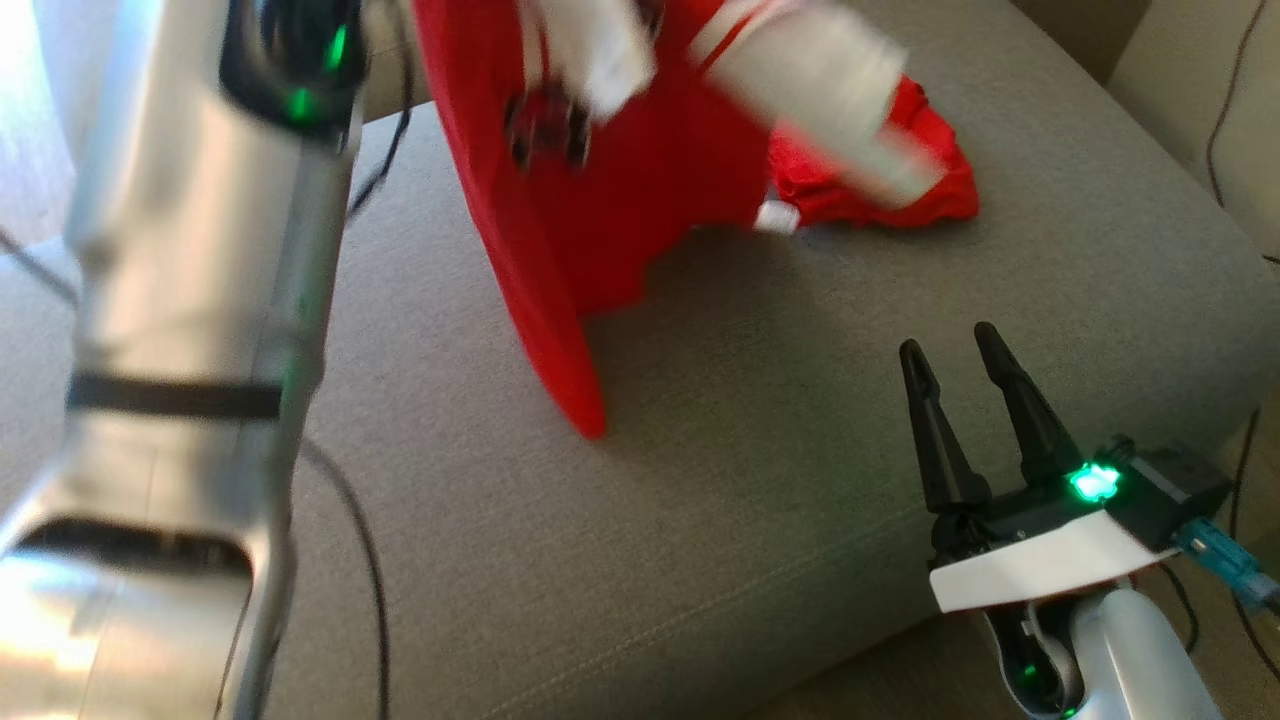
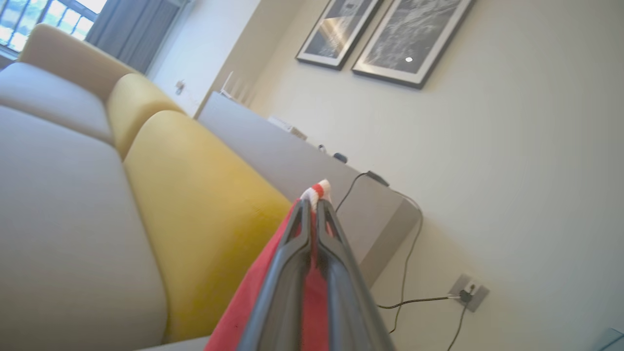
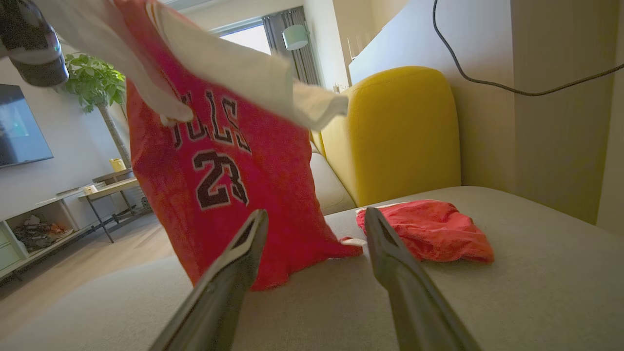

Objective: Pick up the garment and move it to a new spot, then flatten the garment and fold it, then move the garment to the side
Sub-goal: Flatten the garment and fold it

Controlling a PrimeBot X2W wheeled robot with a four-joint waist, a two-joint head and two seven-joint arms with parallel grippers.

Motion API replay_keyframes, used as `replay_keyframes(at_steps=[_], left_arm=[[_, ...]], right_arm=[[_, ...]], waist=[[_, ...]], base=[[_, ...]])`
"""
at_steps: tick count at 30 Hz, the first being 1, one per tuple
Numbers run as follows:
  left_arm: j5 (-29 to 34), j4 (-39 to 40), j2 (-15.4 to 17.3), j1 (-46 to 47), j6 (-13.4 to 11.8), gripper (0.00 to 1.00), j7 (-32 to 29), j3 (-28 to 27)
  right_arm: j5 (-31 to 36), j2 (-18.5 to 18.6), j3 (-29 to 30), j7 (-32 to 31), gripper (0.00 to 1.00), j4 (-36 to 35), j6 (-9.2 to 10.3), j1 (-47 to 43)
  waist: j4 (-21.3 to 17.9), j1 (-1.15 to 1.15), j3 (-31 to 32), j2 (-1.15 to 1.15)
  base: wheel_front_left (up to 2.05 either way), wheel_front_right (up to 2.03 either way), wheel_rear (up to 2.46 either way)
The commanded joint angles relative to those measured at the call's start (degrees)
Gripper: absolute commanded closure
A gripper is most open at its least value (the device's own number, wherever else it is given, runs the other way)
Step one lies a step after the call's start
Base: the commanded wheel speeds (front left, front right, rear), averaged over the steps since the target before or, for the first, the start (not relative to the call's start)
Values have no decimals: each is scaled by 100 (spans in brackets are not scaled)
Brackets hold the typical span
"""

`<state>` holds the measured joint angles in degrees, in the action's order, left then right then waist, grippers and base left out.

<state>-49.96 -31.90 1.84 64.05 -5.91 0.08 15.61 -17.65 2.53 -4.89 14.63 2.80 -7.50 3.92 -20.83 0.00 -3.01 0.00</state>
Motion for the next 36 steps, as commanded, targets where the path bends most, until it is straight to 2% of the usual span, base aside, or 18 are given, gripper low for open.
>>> replay_keyframes(at_steps=[1,7,11,19,20,21,24,26,30,32,36], left_arm=[[42,32,351,-214,-63,100,53,-214],[-66,-498,1019,-1653,-261,100,493,-734],[-84,-782,1421,-2310,-239,100,992,-1066],[-260,-1096,1670,-2602,45,100,1276,-1407],[-297,-1187,1644,-2588,192,61,1282,-1404],[-344,-1237,1622,-2571,313,0,1233,-1389],[-228,-1233,1686,-2536,585,0,1361,-1352],[-115,-1197,1705,-2561,647,0,1408,-1311],[644,-617,1630,-2964,689,0,1485,-1160],[955,-40,1416,-3382,637,0,1488,-1371],[1342,903,703,-4488,647,0,1490,-1538]], right_arm=[[-28,34,-125,37,0,-209,1,99],[20,34,-100,37,0,-257,1,134],[99,34,-56,37,0,-249,1,152],[261,34,-117,37,0,-193,1,163],[292,34,-143,37,0,-176,1,172],[301,34,-149,37,0,-166,1,176],[321,34,-156,37,0,-156,1,181],[322,34,-154,37,0,-153,1,177],[325,34,-152,37,0,-140,1,127],[325,34,-144,37,0,-140,1,106],[319,34,-126,37,0,-152,1,76]], waist=[[55,0,-19,0],[288,0,-174,0],[494,0,-290,0],[894,0,-434,0],[976,0,-464,0],[1009,0,-474,0],[1075,0,-508,0],[1094,0,-516,0],[1160,0,-527,0],[1185,0,-533,0],[1226,0,-550,0]], base=[[0,0,0],[0,0,0],[0,0,0],[0,0,0],[0,0,0],[0,0,0],[0,0,0],[0,0,0],[0,0,0],[0,0,0],[0,0,0]])
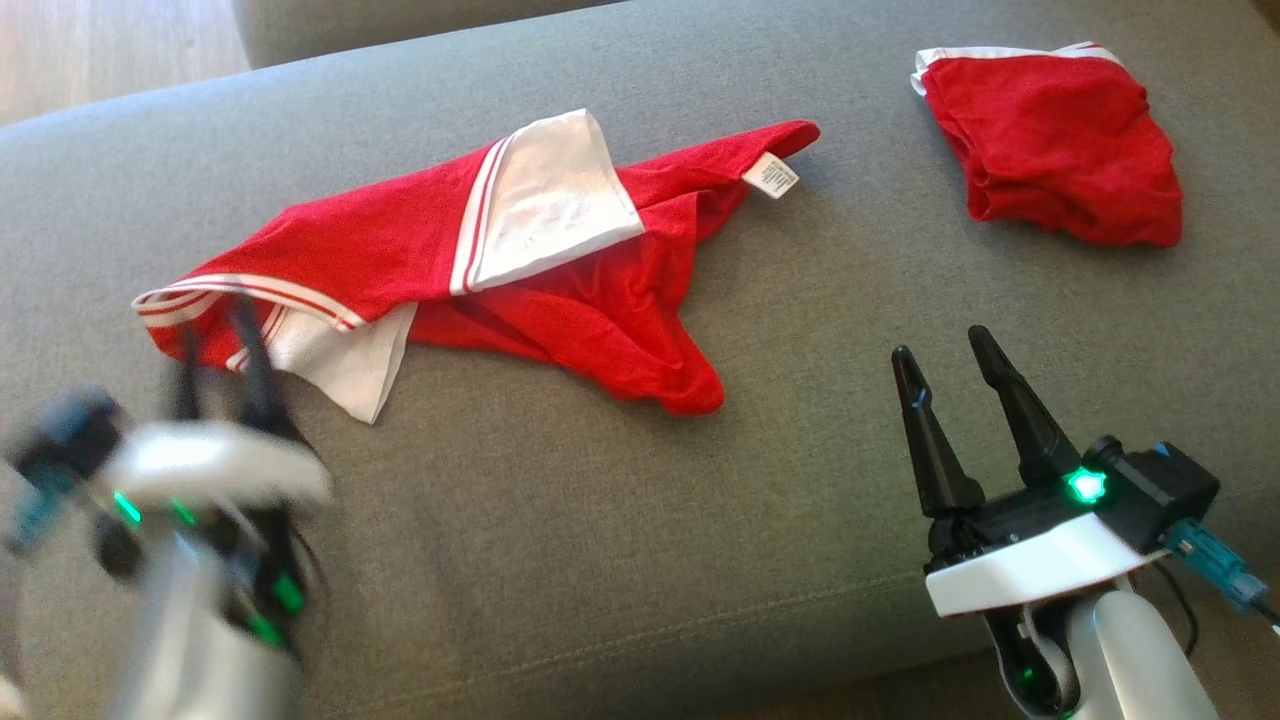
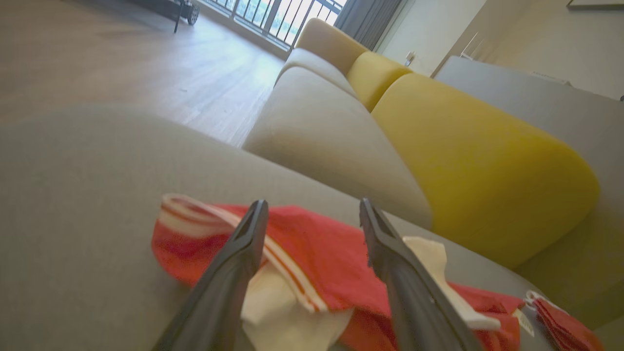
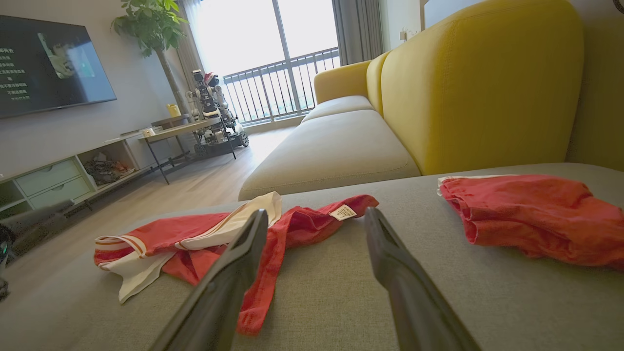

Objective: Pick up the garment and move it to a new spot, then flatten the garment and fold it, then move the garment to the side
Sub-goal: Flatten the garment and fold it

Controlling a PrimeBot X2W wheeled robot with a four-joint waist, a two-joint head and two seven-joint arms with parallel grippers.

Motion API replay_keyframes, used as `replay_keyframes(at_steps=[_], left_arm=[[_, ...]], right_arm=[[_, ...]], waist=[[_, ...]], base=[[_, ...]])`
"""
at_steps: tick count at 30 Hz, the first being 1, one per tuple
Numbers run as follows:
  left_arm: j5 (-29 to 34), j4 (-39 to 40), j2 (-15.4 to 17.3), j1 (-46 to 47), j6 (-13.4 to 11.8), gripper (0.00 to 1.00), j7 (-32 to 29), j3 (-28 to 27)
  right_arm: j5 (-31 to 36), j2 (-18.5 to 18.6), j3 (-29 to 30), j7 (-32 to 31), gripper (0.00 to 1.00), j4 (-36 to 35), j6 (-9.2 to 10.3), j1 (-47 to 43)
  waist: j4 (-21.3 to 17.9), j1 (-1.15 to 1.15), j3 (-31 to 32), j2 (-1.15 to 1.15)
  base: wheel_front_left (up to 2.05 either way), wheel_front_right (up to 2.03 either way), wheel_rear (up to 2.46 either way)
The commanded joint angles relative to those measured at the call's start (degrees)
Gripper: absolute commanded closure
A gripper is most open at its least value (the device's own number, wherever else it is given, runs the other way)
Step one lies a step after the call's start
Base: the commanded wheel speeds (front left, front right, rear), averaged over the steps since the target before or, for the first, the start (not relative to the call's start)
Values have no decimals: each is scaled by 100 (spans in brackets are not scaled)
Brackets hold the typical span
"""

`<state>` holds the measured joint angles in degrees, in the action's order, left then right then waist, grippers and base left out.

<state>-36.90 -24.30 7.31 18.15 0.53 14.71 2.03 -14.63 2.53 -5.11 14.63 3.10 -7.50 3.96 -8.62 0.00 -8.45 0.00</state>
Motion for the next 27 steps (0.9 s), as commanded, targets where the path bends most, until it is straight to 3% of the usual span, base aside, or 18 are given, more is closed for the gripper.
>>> replay_keyframes(at_steps=[1,5,9,16,27], left_arm=[[93,280,6,-134,32,0,28,-147],[25,460,-302,-729,192,0,28,66],[53,236,-379,-884,122,0,-26,405],[449,-579,-290,-461,-81,0,-51,655],[424,-1751,-176,471,3,0,-40,575]], right_arm=[[20,34,-103,37,0,-186,1,73],[49,34,-90,37,0,-187,1,93],[82,34,-97,37,0,-187,1,99],[108,34,-132,37,0,-187,1,166],[36,34,-106,37,0,-203,1,318]], waist=[[15,0,-17,0],[48,0,-67,0],[59,0,-92,0],[35,0,-195,0],[-50,0,-539,0]], base=[[0,0,0],[0,0,0],[0,0,0],[0,0,0],[0,0,0]])
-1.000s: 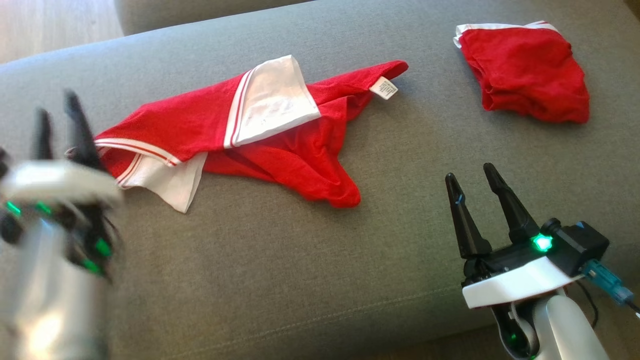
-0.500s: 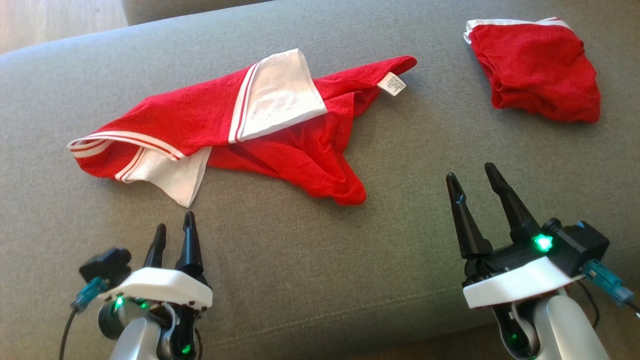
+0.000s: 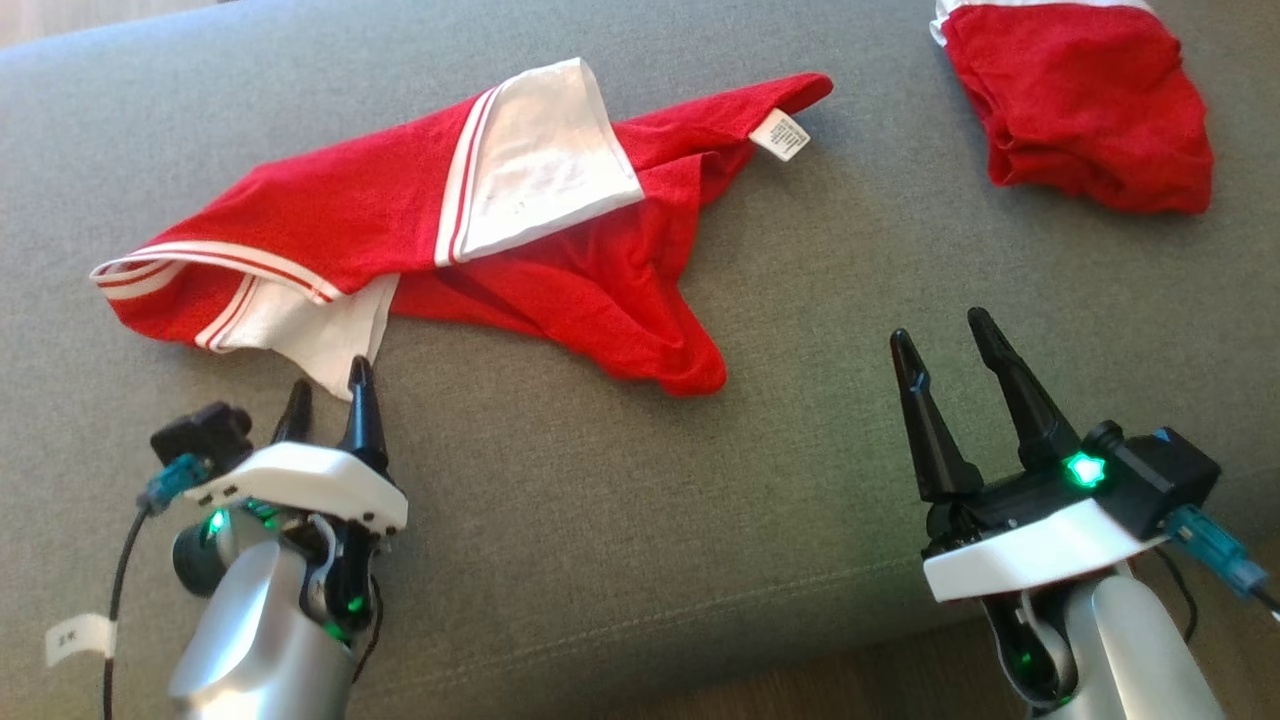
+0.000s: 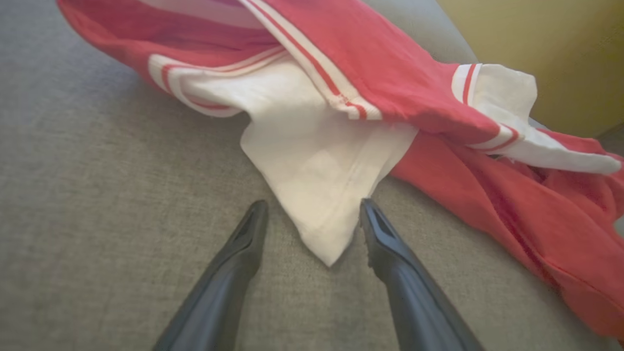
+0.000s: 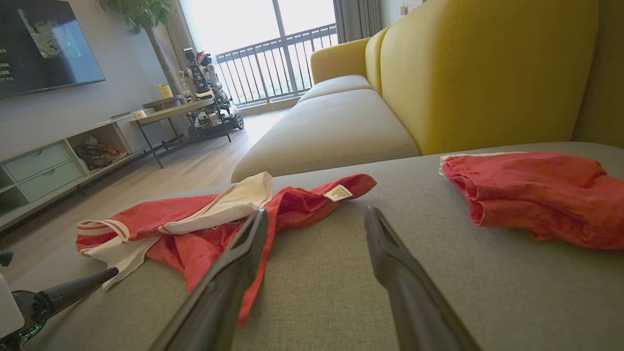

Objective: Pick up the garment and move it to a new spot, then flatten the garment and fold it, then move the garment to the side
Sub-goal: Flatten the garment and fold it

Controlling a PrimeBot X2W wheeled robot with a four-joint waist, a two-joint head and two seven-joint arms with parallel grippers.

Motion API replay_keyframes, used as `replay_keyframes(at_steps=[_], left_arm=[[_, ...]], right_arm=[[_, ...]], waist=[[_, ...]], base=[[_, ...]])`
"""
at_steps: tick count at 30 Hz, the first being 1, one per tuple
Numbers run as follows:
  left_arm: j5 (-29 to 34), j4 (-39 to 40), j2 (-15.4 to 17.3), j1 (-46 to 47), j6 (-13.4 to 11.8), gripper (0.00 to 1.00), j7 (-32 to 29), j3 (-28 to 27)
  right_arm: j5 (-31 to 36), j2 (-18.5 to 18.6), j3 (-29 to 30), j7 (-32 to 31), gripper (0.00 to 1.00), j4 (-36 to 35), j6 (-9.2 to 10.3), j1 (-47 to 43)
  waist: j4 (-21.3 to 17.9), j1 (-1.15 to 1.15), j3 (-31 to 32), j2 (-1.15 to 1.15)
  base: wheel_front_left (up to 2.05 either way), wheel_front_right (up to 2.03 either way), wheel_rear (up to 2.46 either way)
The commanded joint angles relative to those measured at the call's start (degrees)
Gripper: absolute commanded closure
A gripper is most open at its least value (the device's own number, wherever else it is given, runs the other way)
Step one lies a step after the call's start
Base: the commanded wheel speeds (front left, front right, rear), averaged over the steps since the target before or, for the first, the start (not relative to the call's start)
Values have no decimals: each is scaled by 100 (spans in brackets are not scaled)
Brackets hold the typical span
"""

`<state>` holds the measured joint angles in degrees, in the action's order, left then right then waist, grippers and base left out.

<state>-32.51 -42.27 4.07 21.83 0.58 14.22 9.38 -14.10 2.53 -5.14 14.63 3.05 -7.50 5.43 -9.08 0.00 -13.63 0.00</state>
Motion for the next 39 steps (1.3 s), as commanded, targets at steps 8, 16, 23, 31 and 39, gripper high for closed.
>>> replay_keyframes(at_steps=[8,16,23,31,39], left_arm=[[-224,-479,22,322,190,100,-260,-45],[-129,-304,-19,175,360,100,-90,220],[64,470,125,-220,215,100,47,147],[128,1269,221,-558,-6,100,30,79],[103,1677,310,-675,-131,100,-81,58]], right_arm=[[19,34,-38,37,0,-188,1,195],[-88,34,-625,37,0,535,1,232],[-1010,34,-1033,37,0,2040,1,781],[-1457,34,-1350,37,0,3135,1,1382],[-1584,34,-1540,37,96,3417,1,1564]], waist=[[55,0,-71,0],[308,0,34,0],[605,0,115,0],[878,0,102,0],[996,0,47,0]], base=[[0,0,0],[0,0,0],[0,0,0],[0,0,0],[0,0,0]])
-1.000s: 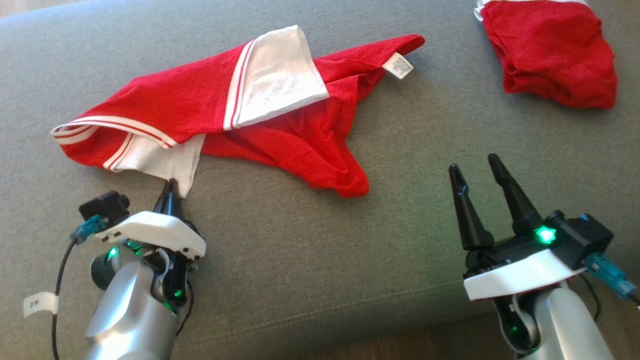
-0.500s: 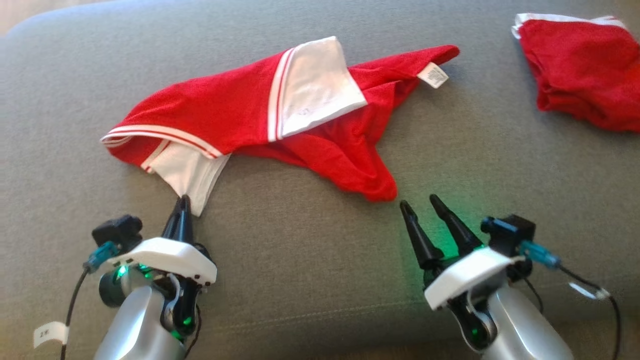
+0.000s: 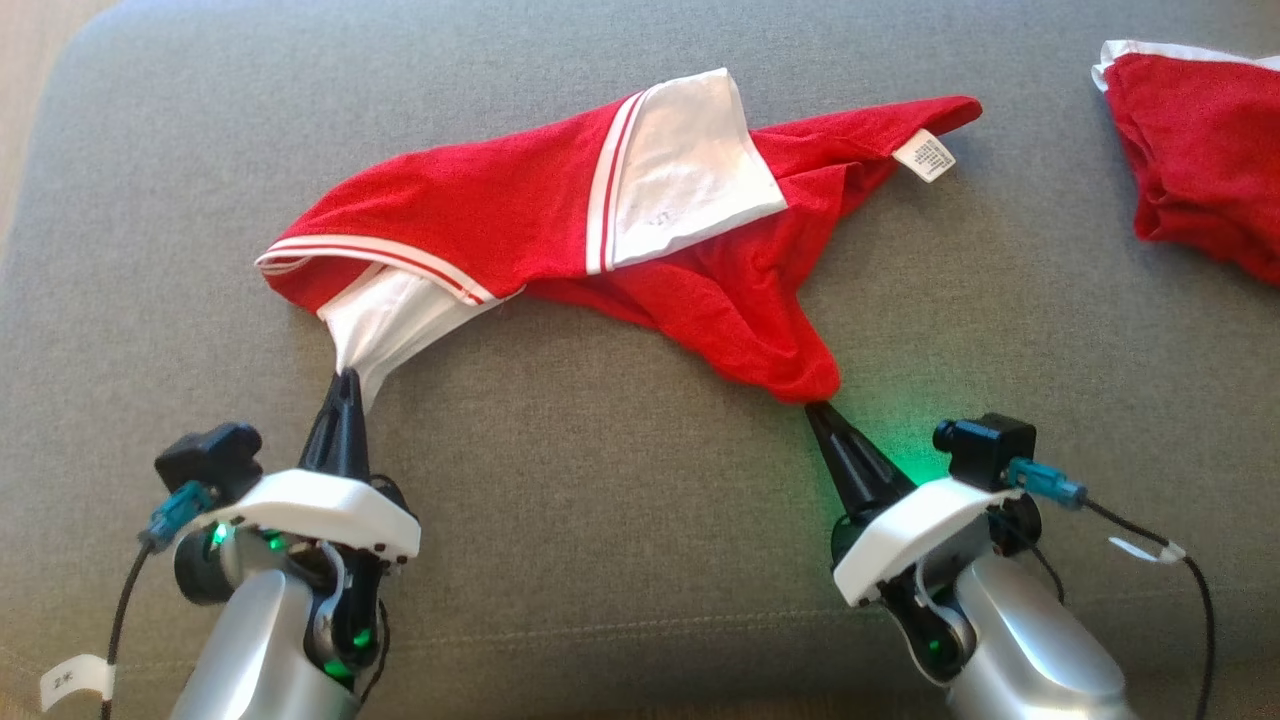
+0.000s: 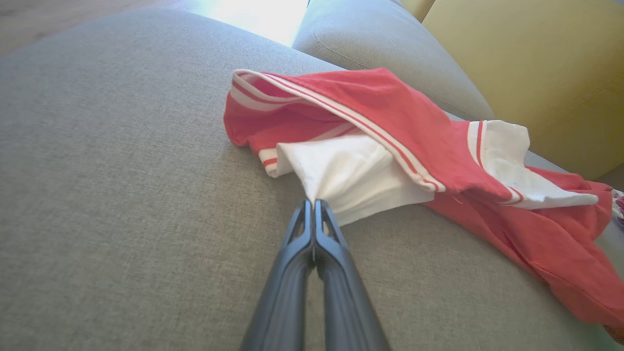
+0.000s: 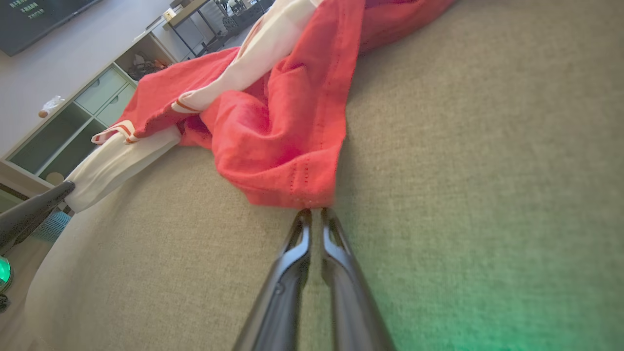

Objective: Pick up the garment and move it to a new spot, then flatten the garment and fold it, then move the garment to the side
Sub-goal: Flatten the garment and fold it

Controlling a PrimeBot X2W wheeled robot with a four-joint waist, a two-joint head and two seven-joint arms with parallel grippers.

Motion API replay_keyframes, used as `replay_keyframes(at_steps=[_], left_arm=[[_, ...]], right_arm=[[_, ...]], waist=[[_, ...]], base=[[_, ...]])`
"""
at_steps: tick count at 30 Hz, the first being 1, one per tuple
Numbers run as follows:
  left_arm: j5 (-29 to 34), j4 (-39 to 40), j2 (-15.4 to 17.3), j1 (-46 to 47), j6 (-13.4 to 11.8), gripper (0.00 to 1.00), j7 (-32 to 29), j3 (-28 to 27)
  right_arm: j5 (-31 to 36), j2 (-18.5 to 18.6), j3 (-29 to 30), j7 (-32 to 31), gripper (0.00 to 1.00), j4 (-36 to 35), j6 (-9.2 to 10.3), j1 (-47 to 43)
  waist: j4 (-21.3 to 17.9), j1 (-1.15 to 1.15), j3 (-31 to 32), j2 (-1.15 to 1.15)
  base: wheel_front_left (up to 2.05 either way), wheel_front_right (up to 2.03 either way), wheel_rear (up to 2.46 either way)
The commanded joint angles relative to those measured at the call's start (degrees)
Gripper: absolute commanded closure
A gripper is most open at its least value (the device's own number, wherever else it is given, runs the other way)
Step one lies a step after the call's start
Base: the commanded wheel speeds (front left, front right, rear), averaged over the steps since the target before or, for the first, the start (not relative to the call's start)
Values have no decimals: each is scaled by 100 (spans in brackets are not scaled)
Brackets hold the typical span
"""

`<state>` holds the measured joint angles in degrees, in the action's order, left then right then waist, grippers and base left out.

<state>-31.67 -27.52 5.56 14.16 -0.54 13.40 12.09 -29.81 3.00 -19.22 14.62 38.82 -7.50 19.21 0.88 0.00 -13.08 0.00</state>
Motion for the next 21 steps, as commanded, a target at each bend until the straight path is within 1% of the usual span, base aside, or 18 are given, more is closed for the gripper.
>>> replay_keyframes(at_steps=[1,7,9,12,18,21], left_arm=[[15,235,175,85,-34,100,-6,-222],[-13,357,265,58,-86,100,-27,-269],[-23,381,299,30,-100,100,-14,-292],[-38,391,319,-3,-103,100,1,-318],[-74,663,338,-202,-188,100,55,-428],[-101,768,382,-318,-235,100,61,-489]], right_arm=[[14,-13,-138,38,100,-181,1,198],[250,-13,-147,38,100,-306,1,220],[409,-13,-162,38,100,-392,1,186],[462,-13,-122,38,100,-466,1,130],[753,-13,345,38,100,-921,1,-241],[808,-13,478,38,100,-901,1,-488]], waist=[[0,0,-18,0],[-26,0,-14,0],[-40,0,53,0],[-49,0,118,0],[-90,0,334,0],[-112,0,404,0]], base=[[0,0,0],[0,0,0],[0,0,0],[0,0,0],[0,0,0],[0,0,0]])
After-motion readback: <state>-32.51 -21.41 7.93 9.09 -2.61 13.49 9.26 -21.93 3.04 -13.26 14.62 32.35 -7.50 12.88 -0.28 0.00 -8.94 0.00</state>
